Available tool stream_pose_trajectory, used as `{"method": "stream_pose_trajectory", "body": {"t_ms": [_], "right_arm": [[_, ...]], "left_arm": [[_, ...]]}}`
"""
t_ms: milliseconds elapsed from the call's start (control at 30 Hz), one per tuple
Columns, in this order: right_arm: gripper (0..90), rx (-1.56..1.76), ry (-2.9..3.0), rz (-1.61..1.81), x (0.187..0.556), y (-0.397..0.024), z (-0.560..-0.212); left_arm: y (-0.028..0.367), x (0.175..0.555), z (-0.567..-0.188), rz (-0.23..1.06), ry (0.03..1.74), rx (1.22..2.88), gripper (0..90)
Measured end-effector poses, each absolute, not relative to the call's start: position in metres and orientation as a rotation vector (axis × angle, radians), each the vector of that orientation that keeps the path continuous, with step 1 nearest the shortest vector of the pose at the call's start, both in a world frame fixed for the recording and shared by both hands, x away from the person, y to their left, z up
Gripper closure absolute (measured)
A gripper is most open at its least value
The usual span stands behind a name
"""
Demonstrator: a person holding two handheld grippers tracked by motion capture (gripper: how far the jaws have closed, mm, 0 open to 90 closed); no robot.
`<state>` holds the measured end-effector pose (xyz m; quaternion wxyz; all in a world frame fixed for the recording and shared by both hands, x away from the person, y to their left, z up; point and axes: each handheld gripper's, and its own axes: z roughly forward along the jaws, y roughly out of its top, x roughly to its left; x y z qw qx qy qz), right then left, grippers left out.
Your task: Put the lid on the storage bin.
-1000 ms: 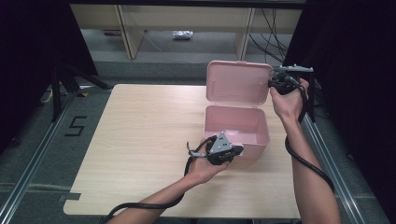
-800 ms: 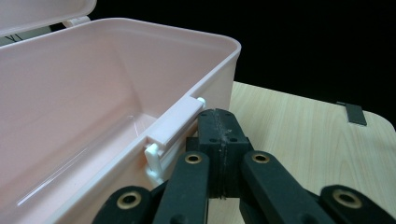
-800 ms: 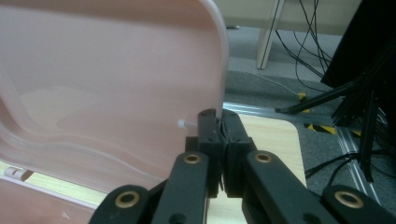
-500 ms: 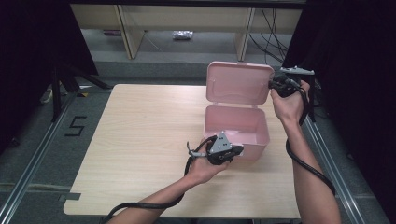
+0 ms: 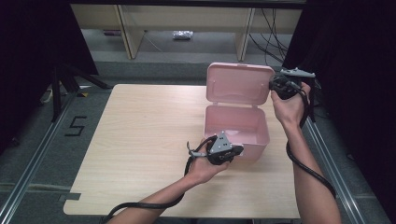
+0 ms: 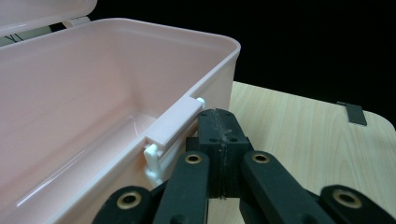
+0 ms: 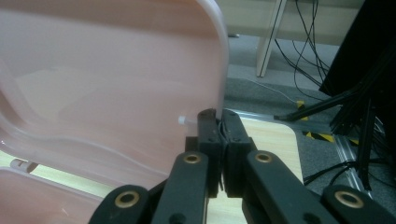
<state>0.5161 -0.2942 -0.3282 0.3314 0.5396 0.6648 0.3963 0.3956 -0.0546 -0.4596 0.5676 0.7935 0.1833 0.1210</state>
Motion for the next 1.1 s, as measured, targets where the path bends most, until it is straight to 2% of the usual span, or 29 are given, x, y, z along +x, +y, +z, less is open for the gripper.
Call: {"method": "stream_pose_trajectory", "body": {"t_ms": [1100], "right_arm": [[89.1,1.374,1.729,1.039,0.500,-0.293,-0.330]], "left_arm": [[-0.055,0.395,-0.460,0.284,0.434,1.858,89.8]]}}
